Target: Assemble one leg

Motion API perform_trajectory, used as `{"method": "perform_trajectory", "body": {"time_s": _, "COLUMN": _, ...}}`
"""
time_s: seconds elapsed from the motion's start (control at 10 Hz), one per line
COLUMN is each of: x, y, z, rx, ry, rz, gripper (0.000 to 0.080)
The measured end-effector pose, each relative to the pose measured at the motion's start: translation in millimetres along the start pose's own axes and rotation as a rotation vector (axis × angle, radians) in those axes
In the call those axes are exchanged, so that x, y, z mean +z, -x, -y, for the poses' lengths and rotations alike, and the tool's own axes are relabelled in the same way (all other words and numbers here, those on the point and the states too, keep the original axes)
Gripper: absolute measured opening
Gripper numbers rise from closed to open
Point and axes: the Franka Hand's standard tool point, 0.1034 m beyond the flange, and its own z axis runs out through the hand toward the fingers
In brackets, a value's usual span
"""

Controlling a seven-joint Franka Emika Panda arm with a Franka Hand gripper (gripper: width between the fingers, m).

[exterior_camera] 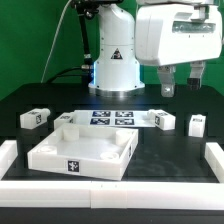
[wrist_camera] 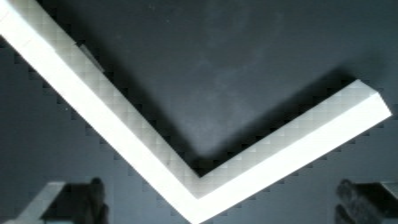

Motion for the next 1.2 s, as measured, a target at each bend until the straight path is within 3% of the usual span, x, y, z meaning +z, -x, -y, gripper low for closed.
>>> {"method": "perform_trajectory", "body": {"time_s": 0.8, "x": 4.0, "y": 0.9, "z": 5.8, "rx": -0.016, "ry": -0.004, "rz": 0.0, "gripper": 0.065}}
{"method": "perform_trajectory", "body": {"time_s": 0.9, "x": 10.6, "y": 9.2, "z": 12.0, "rx": -0.08, "ry": 0.014, "rz": -0.024, "gripper": 0.065}}
{"method": "perform_trajectory", "body": {"time_s": 1.1, "x": 25.7, "y": 45.3, "z": 25.4, "rx": -0.266, "ry": 0.029, "rz": -0.035, "gripper": 0.065}}
{"method": "perform_trajectory", "body": {"time_s": 1.2, "x": 35.4, "y": 65.9, "z": 27.1, "rx": -0.364, "ry": 0.012, "rz": -0.019, "gripper": 0.065}}
